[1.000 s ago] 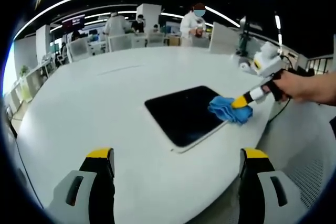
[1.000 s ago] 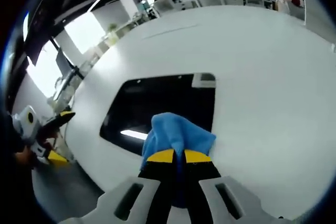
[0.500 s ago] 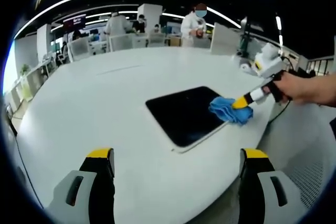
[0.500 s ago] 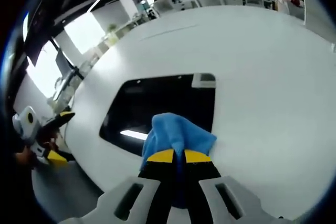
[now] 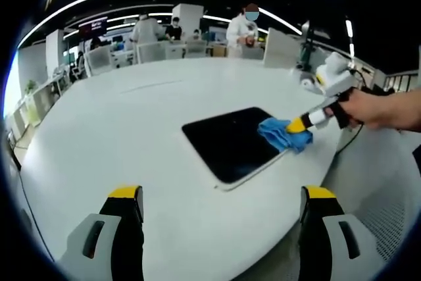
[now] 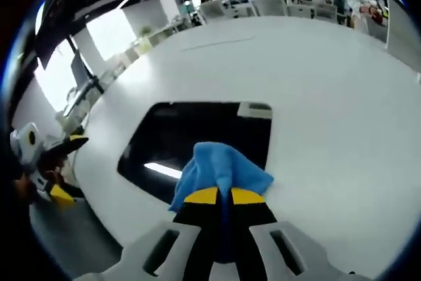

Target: Wipe the mirror surface with the cleaning cloth until all visible marks leave the cleaned area.

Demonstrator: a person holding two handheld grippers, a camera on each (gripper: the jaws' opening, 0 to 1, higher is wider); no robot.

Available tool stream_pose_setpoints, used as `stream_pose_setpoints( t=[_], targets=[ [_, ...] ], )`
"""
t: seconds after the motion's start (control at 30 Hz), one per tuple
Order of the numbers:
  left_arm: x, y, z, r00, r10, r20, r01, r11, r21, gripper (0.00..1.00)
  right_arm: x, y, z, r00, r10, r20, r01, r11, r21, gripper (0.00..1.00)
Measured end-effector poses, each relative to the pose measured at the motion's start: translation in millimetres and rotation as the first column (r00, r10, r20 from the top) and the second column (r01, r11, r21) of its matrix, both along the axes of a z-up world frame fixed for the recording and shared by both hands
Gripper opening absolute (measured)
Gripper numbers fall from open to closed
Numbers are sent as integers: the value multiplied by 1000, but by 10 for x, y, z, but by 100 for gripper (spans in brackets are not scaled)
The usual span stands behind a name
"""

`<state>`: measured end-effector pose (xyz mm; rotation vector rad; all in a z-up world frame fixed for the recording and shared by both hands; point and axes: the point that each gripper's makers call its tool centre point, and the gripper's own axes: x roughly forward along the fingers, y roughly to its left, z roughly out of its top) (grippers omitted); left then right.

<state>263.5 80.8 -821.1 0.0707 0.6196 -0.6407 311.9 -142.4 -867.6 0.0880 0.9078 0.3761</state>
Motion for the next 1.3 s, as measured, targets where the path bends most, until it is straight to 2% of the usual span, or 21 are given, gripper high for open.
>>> stream_pose_setpoints(
  t=[0.37, 0.53, 0.7, 1.3],
  targets=[
    [-5, -6, -13, 1000, -3, -6, 3, 1000, -1, 100, 222, -4, 2, 998, 29, 47, -28, 999, -24, 0],
    [-1, 3, -20, 1000, 1, -7, -1, 1000, -5, 100, 339, -12, 10, 999, -6, 46, 6, 1000, -1, 0],
    [0, 10, -11, 1000, 5, -6, -5, 1000, -5, 100, 444, -3, 6, 998, 12, 56, -10, 1000, -28, 0],
    [17, 24, -2, 1000, 23, -6, -23, 1000, -18, 100, 839, -43, 3, 997, 35, 66, -32, 999, -38, 0]
  ],
)
